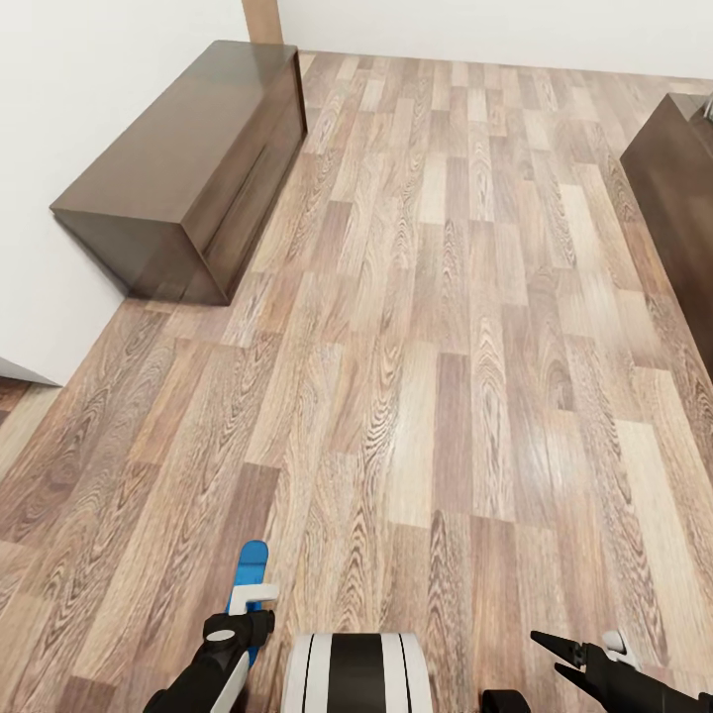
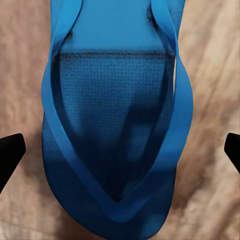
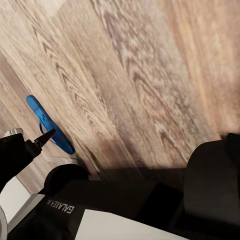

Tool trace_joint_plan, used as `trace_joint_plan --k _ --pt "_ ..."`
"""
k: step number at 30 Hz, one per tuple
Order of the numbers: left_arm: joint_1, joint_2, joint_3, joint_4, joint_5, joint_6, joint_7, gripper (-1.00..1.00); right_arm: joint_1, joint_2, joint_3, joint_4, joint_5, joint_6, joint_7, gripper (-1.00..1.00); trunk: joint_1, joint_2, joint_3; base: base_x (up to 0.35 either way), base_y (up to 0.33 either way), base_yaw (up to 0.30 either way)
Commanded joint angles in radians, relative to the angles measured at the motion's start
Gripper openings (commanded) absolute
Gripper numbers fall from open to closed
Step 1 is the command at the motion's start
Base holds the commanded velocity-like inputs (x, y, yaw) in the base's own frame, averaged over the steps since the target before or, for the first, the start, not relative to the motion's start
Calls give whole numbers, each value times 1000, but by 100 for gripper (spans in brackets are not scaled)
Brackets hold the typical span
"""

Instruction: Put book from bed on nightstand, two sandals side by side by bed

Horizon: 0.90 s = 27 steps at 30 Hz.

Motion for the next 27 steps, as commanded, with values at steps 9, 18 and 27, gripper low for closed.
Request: trace_joint_plan --k 9,18,27 --pt "0 1 -5 -2 10 4 9 100 0 0 -1 0 -2 6 1 100 0 0 -1 0 0 0" --pt "0 2 -5 -2 10 4 9 100 0 0 -1 0 -2 6 1 100 2 -1 -20 0 0 0" --pt "0 1 -5 -2 10 4 9 100 0 0 -1 0 -2 6 1 100 2 -1 -20 0 0 0"
